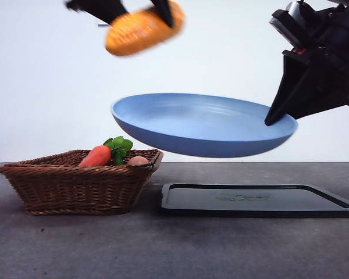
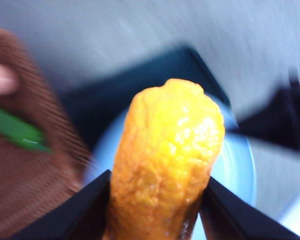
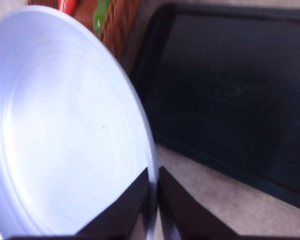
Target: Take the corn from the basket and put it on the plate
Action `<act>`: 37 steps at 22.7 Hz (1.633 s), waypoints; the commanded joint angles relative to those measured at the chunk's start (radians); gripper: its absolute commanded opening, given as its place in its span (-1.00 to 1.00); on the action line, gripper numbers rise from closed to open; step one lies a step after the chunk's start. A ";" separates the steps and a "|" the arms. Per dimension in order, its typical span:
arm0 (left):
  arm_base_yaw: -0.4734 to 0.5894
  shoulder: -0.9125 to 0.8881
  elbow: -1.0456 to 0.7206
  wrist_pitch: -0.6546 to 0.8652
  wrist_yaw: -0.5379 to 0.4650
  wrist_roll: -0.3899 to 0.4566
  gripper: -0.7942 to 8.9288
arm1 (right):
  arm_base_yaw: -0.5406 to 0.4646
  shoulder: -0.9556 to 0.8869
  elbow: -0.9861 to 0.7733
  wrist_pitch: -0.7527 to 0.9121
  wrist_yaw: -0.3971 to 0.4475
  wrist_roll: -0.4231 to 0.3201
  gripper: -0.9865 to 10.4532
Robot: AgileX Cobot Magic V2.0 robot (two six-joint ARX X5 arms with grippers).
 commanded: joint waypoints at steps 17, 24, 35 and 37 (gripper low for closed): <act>-0.132 0.224 0.006 0.047 0.000 0.130 -0.08 | 0.002 0.008 0.025 0.007 -0.016 0.050 -0.83; -0.133 0.184 0.008 0.045 0.000 0.127 -0.08 | 0.002 0.008 0.025 0.000 -0.016 0.049 -0.83; -0.119 -0.001 0.073 0.042 0.000 0.128 -0.08 | -0.020 0.008 0.025 0.000 -0.014 0.050 -0.83; -0.111 -0.044 0.073 0.046 0.000 0.128 -0.08 | -0.048 0.008 0.025 0.002 -0.009 0.048 -0.82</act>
